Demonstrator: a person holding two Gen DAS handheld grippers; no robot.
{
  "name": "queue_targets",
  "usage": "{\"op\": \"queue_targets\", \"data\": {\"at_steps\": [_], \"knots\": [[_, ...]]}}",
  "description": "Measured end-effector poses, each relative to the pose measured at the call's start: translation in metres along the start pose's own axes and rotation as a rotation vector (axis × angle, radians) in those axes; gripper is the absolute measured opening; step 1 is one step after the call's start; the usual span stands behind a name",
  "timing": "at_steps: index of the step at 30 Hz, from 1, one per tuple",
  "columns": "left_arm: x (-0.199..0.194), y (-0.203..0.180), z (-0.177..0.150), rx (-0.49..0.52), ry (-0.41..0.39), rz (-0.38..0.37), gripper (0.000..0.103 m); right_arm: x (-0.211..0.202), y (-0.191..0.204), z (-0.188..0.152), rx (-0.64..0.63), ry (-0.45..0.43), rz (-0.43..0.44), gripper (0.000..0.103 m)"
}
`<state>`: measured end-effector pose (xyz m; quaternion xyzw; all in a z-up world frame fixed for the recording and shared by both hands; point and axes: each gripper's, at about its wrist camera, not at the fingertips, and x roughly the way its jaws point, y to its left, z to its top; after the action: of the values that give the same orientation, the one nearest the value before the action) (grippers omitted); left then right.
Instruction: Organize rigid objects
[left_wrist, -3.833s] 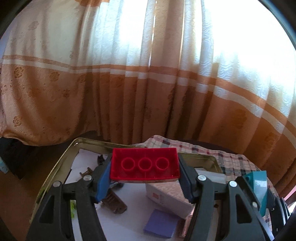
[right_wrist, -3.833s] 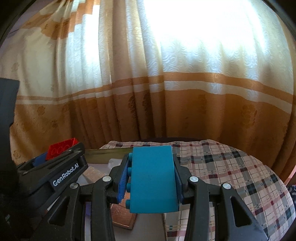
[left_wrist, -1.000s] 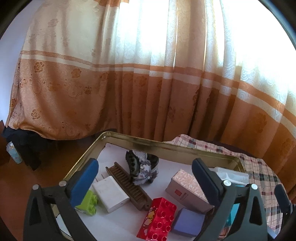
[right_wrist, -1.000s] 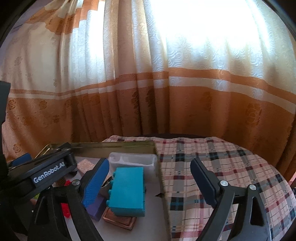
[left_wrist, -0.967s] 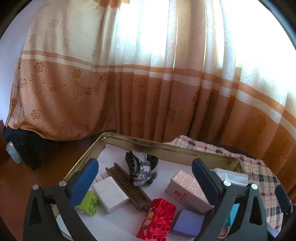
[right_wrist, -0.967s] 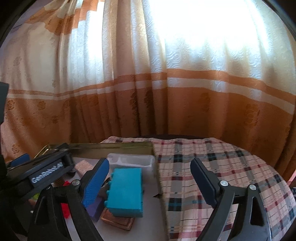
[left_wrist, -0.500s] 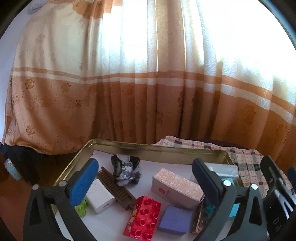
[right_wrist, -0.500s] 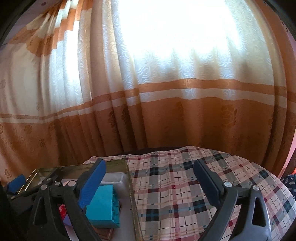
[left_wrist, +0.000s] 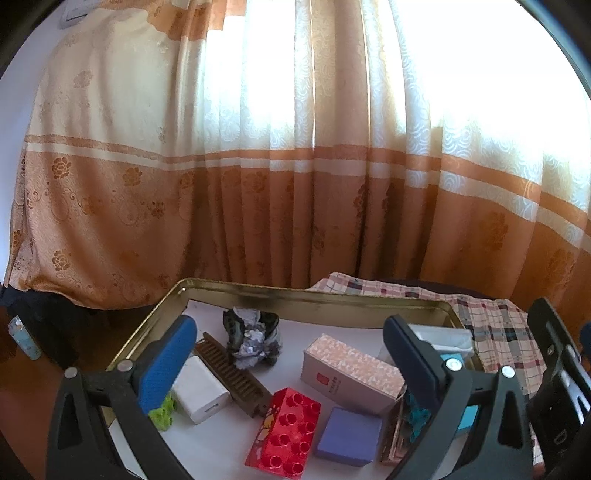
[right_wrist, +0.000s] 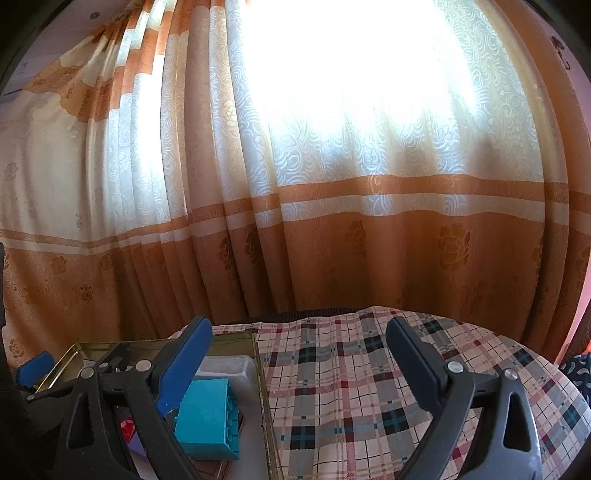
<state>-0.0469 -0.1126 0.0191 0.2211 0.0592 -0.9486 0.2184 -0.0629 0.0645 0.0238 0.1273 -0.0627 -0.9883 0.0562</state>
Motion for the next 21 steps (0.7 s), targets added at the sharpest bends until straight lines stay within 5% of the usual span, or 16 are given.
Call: {"op": "queue_targets", "data": {"at_steps": [21], "knots": [[-0.013,0.006,-0.007,0.012,-0.053,0.017,0.102,-0.010,0.002,0.004,-0.011,-0.044,0.051,0.098]]}}
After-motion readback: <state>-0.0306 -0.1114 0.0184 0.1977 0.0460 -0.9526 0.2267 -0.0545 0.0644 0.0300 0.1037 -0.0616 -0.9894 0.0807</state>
